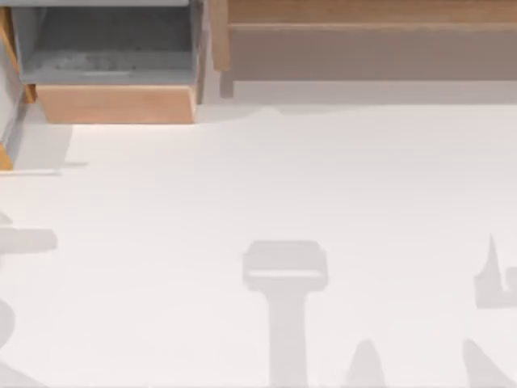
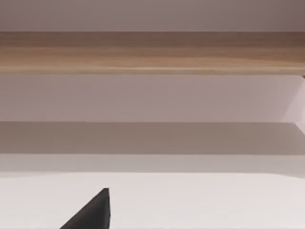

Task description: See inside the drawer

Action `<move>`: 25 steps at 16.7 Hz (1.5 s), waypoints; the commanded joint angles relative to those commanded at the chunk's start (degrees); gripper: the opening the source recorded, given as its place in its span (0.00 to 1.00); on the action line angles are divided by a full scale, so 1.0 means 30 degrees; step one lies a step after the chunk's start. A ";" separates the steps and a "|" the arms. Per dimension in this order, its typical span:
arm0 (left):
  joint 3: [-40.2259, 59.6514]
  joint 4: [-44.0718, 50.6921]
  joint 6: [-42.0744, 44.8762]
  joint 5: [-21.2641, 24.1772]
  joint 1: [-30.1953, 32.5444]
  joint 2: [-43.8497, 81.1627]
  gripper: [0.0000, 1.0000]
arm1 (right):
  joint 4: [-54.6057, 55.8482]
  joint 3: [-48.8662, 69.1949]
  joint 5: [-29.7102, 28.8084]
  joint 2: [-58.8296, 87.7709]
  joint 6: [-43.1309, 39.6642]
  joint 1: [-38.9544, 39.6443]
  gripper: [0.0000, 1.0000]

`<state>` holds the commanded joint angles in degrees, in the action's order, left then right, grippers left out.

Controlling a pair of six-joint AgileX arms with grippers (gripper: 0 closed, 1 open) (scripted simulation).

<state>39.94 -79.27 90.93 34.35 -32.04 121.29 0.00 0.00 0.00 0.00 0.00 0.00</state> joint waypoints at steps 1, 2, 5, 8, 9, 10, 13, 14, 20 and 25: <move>0.0074 0.0017 0.0022 -0.0036 0.0134 0.0071 0.00 | 0.0000 0.0000 0.0000 0.0000 0.0000 0.0000 1.00; 0.0013 -0.0032 0.0045 -0.0017 0.0076 0.0028 0.00 | 0.0000 0.0000 0.0000 0.0000 0.0000 0.0000 1.00; -0.1289 -0.0766 0.0158 0.0747 -0.0678 -0.0429 0.00 | 0.0000 0.0000 0.0000 0.0000 0.0000 0.0000 1.00; -0.3232 -0.1847 0.0148 0.1831 -0.1773 -0.1193 0.00 | 0.0000 0.0000 0.0000 0.0000 0.0000 0.0000 1.00; -0.3702 -0.2123 0.0143 0.2112 -0.2068 -0.1414 0.00 | 0.0000 0.0000 0.0000 0.0000 0.0000 0.0000 1.00; -0.3970 -0.2306 0.0156 0.2305 -0.2256 -0.1537 0.00 | 0.0000 0.0000 0.0000 0.0000 0.0000 0.0000 1.00; -0.4035 -0.2350 0.0159 0.2366 -0.2294 -0.1555 0.00 | 0.0000 0.0000 0.0000 0.0000 0.0000 0.0000 1.00; -0.4035 -0.2350 0.0159 0.2366 -0.2294 -0.1555 0.00 | 0.0000 0.0000 0.0000 0.0000 0.0000 0.0000 1.00; -0.4035 -0.2350 0.0159 0.2366 -0.2294 -0.1555 0.45 | 0.0000 0.0000 0.0000 0.0000 0.0000 0.0000 1.00; -0.4035 -0.2350 0.0159 0.2366 -0.2294 -0.1555 0.83 | 0.0000 0.0000 0.0000 0.0000 0.0000 0.0000 1.00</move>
<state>27.83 -86.32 91.41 41.45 -38.93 116.63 0.00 0.00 0.00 0.00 0.00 0.00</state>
